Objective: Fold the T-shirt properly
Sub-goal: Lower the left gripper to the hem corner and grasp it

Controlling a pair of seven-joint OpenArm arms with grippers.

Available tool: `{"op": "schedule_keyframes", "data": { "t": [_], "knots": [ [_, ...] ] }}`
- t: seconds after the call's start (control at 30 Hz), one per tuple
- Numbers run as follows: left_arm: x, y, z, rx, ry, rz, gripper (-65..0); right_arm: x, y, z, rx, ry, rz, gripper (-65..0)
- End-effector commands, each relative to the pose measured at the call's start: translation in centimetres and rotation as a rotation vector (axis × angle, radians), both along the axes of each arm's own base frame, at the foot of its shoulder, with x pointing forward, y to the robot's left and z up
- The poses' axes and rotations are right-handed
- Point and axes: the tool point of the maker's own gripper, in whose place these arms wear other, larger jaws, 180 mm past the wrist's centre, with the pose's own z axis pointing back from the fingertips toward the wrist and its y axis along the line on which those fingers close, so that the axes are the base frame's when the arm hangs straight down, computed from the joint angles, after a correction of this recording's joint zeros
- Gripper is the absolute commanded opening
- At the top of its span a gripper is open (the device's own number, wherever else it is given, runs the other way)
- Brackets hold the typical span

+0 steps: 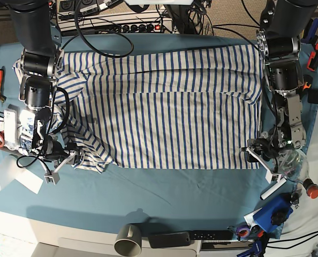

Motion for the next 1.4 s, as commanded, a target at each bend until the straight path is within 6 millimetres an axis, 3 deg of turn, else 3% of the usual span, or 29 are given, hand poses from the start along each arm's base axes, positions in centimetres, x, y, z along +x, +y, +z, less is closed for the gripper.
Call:
{"op": "schedule_keyframes", "data": {
  "t": [0.0,0.17,0.3,0.47,0.6,0.67,0.7,0.8,0.87,1.03,1.37],
  "knots": [
    [1.6,0.0,2.2,-0.004,-0.066,0.001,-30.2,0.1,-0.4,0.5,-0.012,0.018,0.007,-35.4],
    [1.6,-1.7,1.3,-0.023,-0.050,-0.007,-30.3,0.1,-0.4,0.6,-0.012,0.015,0.007,-35.4],
    [1.0,-0.7,-0.6,0.047,-0.002,0.037,-32.9,0.1,-0.4,0.6,-0.013,0.016,0.006,-35.4],
    [0.9,-0.7,-0.8,0.047,0.005,0.037,-34.9,0.1,-0.4,0.6,-0.013,0.014,0.007,-35.4],
    [0.9,-0.7,-0.9,0.047,0.007,0.035,-51.4,0.1,-0.4,0.6,-0.013,0.013,0.007,-36.0],
    [0.9,-0.7,-0.9,0.047,0.007,0.035,-63.7,0.2,-0.4,0.7,-0.012,0.007,0.006,-40.9],
    [0.9,-0.7,-0.9,0.047,0.007,0.035,-65.0,0.3,-0.4,0.7,-0.012,0.004,0.006,-45.0],
    [0.8,-0.7,-0.9,0.048,0.017,0.034,-65.0,0.4,-0.4,0.9,-0.013,-0.002,0.006,-59.4],
    [0.7,-0.7,-1.0,0.047,0.020,0.034,-65.0,0.5,-0.4,1.0,-0.013,-0.004,0.006,-65.0],
    [0.9,-0.7,-0.5,0.049,0.012,0.034,-65.0,1.2,-0.7,2.3,-0.027,-0.035,0.010,-65.0],
    [1.6,-0.9,2.8,0.056,-0.036,0.021,-65.0,3.0,-0.2,7.5,-0.086,-0.150,0.053,-65.0]
  ]
}}
